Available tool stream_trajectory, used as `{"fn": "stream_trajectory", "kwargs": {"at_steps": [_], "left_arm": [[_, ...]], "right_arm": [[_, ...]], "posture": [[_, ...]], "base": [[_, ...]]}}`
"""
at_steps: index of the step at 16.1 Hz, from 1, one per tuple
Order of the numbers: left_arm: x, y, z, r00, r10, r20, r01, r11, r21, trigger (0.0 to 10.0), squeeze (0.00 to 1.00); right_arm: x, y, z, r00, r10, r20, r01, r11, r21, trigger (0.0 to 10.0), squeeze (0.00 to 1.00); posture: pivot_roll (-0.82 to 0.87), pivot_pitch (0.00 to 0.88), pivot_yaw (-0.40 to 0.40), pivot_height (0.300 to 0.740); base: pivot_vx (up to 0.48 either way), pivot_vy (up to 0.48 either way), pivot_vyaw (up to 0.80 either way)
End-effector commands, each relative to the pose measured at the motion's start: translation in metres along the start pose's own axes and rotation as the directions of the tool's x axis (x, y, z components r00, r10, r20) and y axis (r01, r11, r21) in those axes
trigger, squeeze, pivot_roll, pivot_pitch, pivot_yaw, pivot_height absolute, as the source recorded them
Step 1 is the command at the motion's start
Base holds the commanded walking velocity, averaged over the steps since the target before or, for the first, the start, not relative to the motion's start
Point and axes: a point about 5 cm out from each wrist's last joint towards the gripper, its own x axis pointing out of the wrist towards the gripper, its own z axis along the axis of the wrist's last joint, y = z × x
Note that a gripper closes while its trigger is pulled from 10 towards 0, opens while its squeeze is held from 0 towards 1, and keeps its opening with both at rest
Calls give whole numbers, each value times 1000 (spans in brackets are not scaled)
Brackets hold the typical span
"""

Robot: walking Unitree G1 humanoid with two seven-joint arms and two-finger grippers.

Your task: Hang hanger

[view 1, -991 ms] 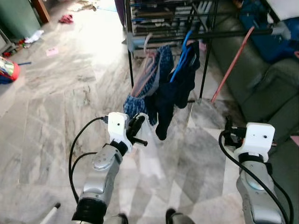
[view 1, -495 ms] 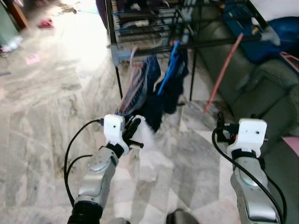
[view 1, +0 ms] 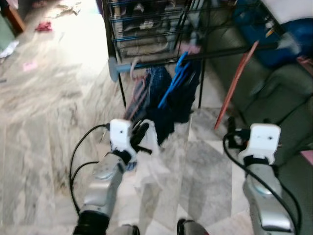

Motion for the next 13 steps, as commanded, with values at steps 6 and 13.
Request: {"fn": "stream_trajectory", "kwargs": {"at_steps": [6,13], "left_arm": [[-5,-1,-1,1000,-8,-11,8,1000,9,10000,0],[-21,2,-2,999,-6,-42,7,1000,23,10000,0]], "right_arm": [[40,-5,6,998,-45,-43,46,999,24,10000,0],[85,3,9,992,-60,-110,64,998,29,10000,0]], "posture": [[-32,267,18,740],[33,326,33,740]], "base": [[0,0,0],[0,0,0]]}}
